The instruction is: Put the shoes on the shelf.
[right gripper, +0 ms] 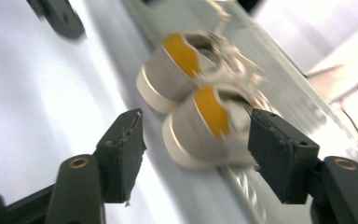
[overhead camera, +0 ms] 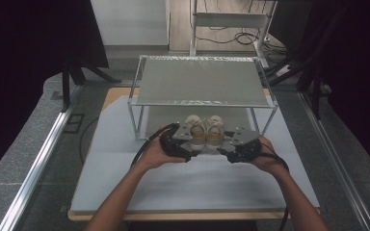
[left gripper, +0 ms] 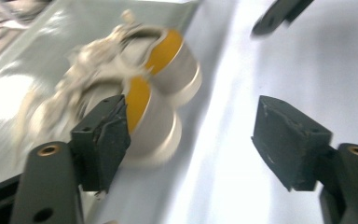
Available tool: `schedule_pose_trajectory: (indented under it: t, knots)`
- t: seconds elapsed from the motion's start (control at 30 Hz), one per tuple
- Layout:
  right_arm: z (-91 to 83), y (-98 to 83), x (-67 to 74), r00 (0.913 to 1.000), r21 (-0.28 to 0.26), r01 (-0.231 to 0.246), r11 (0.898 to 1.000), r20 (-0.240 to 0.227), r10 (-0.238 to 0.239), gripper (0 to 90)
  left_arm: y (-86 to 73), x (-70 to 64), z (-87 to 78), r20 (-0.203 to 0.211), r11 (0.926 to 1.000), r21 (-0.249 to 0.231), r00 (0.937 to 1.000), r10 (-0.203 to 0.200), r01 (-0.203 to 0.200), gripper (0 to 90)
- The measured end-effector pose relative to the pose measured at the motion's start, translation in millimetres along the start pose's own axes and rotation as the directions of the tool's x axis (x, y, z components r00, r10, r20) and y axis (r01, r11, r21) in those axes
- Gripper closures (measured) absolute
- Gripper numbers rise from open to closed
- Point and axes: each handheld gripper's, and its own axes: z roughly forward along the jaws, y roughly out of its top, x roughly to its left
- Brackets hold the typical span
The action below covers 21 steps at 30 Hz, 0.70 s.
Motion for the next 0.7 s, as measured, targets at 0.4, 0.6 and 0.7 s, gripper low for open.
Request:
schedule_pose_trajectory:
  t: [0.4, 0.6, 0.7]
  knots:
    - [30.0, -33.5, -16.7, 0.9423, 0.105, -0.252, 0.962, 0.253, 0.219, 84.4, -34.2, 41.8, 35.8, -0.155, 0.9214, 0.125, 0.9245, -0.348, 0.368, 83.8]
    - [74.2, -31.4, -26.6, 0.9237, 0.152, -0.277, 0.949, 0.314, 0.219, 88.4, -24.5, 61.9, 69.5, -0.191, 0.9259, 0.152, 0.9296, -0.315, 0.346, 84.9]
    - [85.2, -28.6, -30.3, 0.9195, 0.184, -0.268, 0.946, 0.342, 0.194, 89.9, -21.6, 63.4, 76.3, -0.198, 0.8812, 0.137, 0.8842, -0.423, 0.452, 84.7]
